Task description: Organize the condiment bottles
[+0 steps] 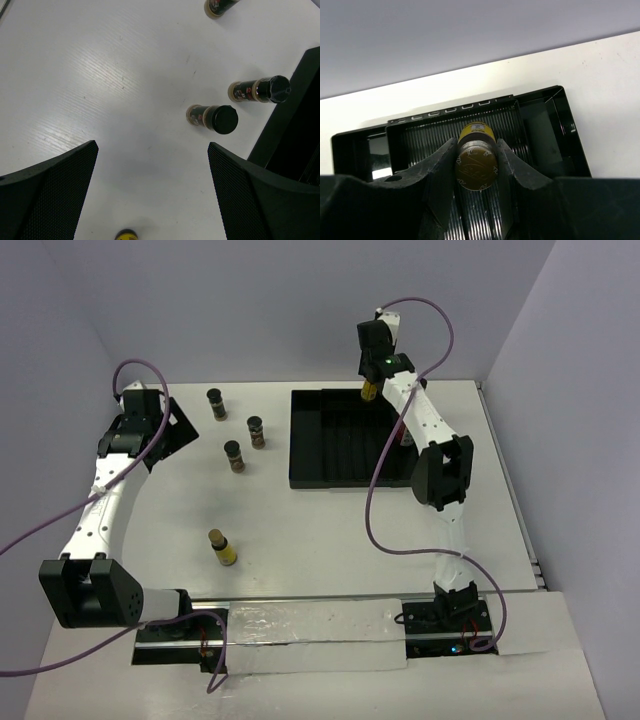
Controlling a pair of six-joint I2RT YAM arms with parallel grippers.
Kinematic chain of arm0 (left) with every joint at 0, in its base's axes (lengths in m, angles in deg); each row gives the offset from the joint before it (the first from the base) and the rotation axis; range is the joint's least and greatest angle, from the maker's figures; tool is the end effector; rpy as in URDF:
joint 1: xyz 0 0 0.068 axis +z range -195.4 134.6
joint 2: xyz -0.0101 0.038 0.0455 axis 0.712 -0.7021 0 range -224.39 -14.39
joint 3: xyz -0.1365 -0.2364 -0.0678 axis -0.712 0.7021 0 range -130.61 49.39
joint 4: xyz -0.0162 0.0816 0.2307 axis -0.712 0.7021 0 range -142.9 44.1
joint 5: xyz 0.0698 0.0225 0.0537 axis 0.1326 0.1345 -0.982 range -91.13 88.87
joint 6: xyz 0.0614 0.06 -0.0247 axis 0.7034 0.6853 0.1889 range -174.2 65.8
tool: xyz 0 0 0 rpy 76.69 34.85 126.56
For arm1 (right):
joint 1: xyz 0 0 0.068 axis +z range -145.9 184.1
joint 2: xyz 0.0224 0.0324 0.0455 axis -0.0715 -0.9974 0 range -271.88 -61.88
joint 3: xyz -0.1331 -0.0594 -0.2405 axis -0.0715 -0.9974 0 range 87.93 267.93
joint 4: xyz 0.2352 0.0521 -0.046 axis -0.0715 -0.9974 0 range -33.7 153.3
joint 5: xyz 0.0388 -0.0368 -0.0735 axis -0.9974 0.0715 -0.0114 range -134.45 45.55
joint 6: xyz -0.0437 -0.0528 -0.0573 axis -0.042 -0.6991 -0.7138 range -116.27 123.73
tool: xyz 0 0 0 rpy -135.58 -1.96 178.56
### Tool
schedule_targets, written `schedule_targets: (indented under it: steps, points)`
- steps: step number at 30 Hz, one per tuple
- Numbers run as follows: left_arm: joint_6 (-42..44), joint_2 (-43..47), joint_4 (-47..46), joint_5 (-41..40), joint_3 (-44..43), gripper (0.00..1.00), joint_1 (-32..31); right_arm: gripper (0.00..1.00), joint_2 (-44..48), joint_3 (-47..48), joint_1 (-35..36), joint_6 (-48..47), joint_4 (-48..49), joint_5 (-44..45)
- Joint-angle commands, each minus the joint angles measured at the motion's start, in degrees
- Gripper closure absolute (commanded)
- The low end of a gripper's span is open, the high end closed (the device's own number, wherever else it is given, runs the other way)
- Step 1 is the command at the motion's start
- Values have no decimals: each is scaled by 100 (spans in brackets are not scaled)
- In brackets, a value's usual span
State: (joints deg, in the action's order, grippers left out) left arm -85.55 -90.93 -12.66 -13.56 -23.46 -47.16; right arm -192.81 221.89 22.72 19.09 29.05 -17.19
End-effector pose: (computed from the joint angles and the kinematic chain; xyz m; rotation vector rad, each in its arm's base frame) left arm 0.2972 0.0080 0.3187 -0.6943 2.2088 -0.0387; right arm 0.5296 0.1399 0.3165 0.2198 2.0406 -0.1369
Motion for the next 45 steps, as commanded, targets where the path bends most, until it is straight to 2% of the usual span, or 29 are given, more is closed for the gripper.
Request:
schedule_targets:
  steps: [1,20,41,45]
  points:
    - [-2,200,54,-115,-276,1,27,91,-120,415,-113,11,586,-6]
    - [-9,394,174,-293,-142,0,27,91,-598,272,-148,11,541,-36]
    - [24,620,250,-277,-31,1,27,91,-689,-68,-131,11,656,-34]
    - [44,620,250,-303,8,0,27,86,-708,-64,-122,11,659,-45]
